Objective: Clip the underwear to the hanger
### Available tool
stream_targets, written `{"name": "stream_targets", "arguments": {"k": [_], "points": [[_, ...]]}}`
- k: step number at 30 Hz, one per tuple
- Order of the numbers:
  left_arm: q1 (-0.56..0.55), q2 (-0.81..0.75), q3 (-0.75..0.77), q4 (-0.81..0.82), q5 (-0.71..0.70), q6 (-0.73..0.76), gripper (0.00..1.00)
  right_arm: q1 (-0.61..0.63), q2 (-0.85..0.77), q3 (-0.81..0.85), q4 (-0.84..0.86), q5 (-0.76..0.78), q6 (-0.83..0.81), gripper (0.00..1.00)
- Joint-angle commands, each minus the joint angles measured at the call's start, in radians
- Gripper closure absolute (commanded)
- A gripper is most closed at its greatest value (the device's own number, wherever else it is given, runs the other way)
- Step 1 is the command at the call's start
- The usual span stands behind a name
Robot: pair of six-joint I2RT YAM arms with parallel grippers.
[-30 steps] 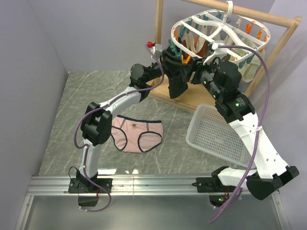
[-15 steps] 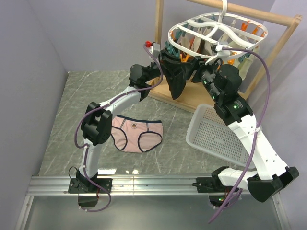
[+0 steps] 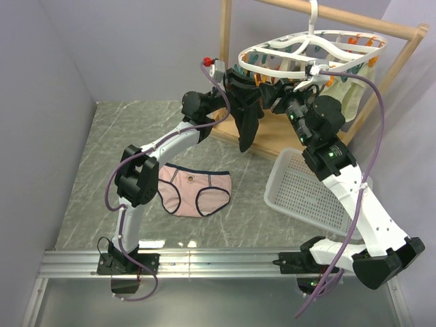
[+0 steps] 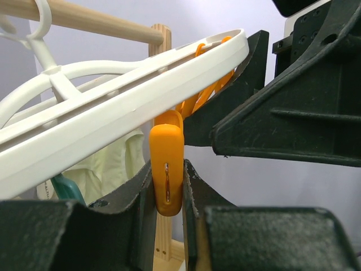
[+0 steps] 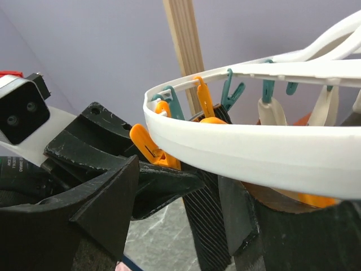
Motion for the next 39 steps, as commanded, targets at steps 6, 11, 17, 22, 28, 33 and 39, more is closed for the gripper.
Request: {"name": "stream_targets", "arguments": {"k": [6, 11, 17, 22, 28, 33, 39], "points": [[-0.001, 0.005, 0.042, 0.034, 0.019, -0.007, 1.0, 0.066, -0.057, -0.059, 0.057, 0.02, -0.038, 0.36], [-0.001, 0.007, 0.039, 0.034, 0.019, -0.004, 1.0, 0.089, -0.125, -0.096, -0.036, 0.049, 0.005, 0.36], [-0.002, 0.01, 0.042, 0.035, 0.022, -0.007, 1.0, 0.106, -0.212, -0.181, -0.034, 0.036, 0.002, 0.36], [-0.001, 0.011, 0.042, 0.046, 0.025, -0.014, 1.0, 0.143, -0.197, -0.185, 0.084, 0.076, -0.043, 0.36], [-0.001, 0.002, 0.014, 0.081, 0.019, -0.005, 1.0, 0.144, -0.122, -0.142, 0.185, 0.115, -0.089, 0.36], [-0.004, -0.002, -0.02, 0.109, -0.002, 0.028, 1.0, 0.155, -0.074, -0.114, 0.211, 0.145, -0.084, 0.37], [-0.007, 0.005, -0.026, 0.118, 0.002, 0.025, 1.0, 0.169, -0.05, -0.096, 0.259, 0.165, -0.104, 0.38]]}}
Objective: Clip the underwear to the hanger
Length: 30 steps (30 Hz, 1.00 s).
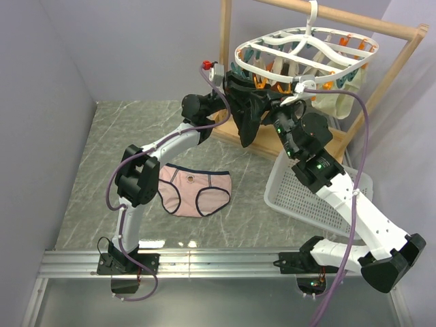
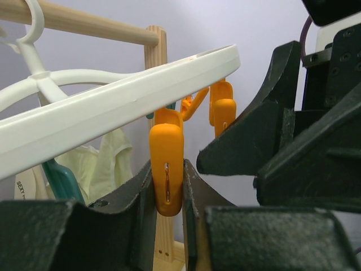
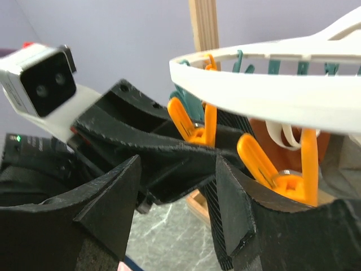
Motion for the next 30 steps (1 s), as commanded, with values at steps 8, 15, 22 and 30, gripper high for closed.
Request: {"name": "stream_targets", "arguments": {"k": [8, 15, 22, 30], "points": [[-0.01, 0.011, -0.008, 0.082, 0.005, 0.017, 1.0, 0.015, 0.039, 0.114, 0.077, 0.116, -0.035, 0.38], [-0.012, 0.011, 0.001, 0.082, 0.028, 0.032, 1.0, 0.008, 0.074, 0.139, 0.034, 0.124, -0.043, 0.38], [-0.015, 0.008, -0.005, 0.08, 0.049, 0.044, 1.0, 0.0, 0.093, 0.157, 0.022, 0.125, -0.032, 0.38], [-0.019, 0.009, -0.005, 0.077, 0.074, 0.061, 1.0, -0.044, 0.134, 0.201, -0.007, 0.109, -0.001, 0.42]]}}
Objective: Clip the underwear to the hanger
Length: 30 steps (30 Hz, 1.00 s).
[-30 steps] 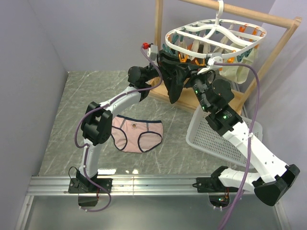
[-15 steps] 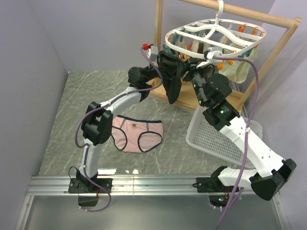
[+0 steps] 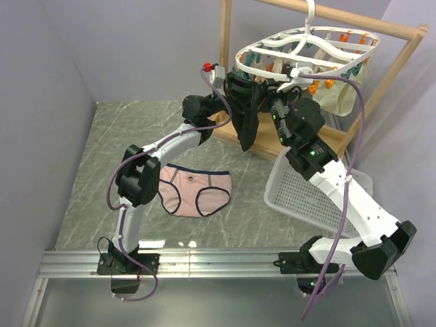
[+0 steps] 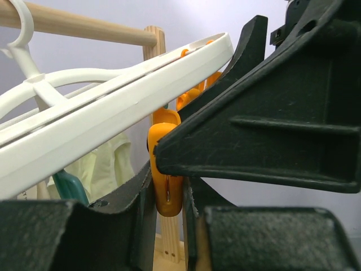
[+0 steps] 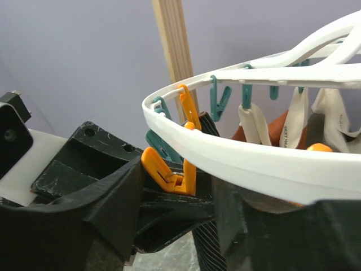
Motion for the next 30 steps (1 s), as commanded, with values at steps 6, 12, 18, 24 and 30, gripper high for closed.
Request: {"name": "stream_targets", "arguments": {"k": [6, 12, 18, 24, 30], "points": [[-0.019, 0.004, -0.003, 0.048, 0.08, 0.054, 1.0, -0.045, 0.037, 0.09, -0.006, -0.013, 0.036, 0.55], [-0.017, -0.007, -0.019, 0.031, 0.079, 0.072, 0.84, -0.051, 0.034, 0.107, -0.022, -0.038, 0.054, 0.97], [-0.004, -0.039, -0.061, -0.007, 0.039, 0.081, 0.57, -0.065, 0.03, 0.12, -0.043, -0.058, 0.092, 1.0], [0.018, -0.105, -0.153, -0.012, 0.042, 0.081, 0.41, -0.068, 0.03, 0.125, -0.051, -0.073, 0.105, 1.0], [0.087, -0.358, -0.459, -0.175, 0.018, 0.079, 0.38, -0.076, 0.018, 0.101, -0.045, -0.069, 0.092, 1.0]]}}
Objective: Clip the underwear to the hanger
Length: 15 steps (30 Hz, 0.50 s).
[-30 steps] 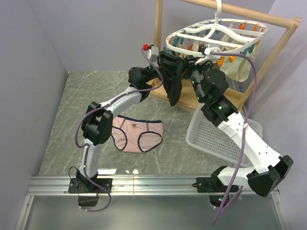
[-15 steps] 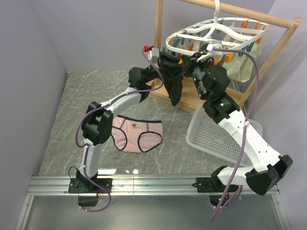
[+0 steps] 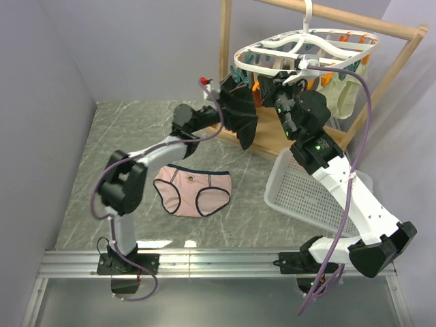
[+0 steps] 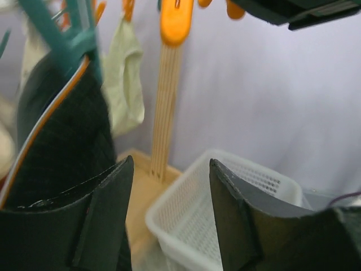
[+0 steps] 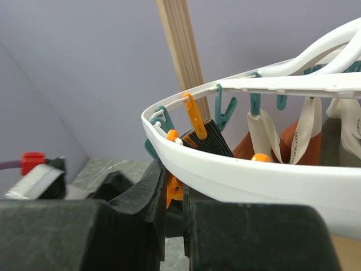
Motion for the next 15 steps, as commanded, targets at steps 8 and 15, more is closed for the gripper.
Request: {"name": "stream_targets", "arguments": {"k": [8, 15], "points": [[0.161, -0.64, -0.391, -1.03, -0.345, 0.188, 0.3, -0.034, -0.032, -0.016, 0.038, 0.015, -0.012, 1.0], [0.297, -0.598, -0.379, -1.491, -0.629, 0.194, 0.26, -0.037, -0.04, -0.022, 0.023, 0.004, -0.005, 1.0]]}}
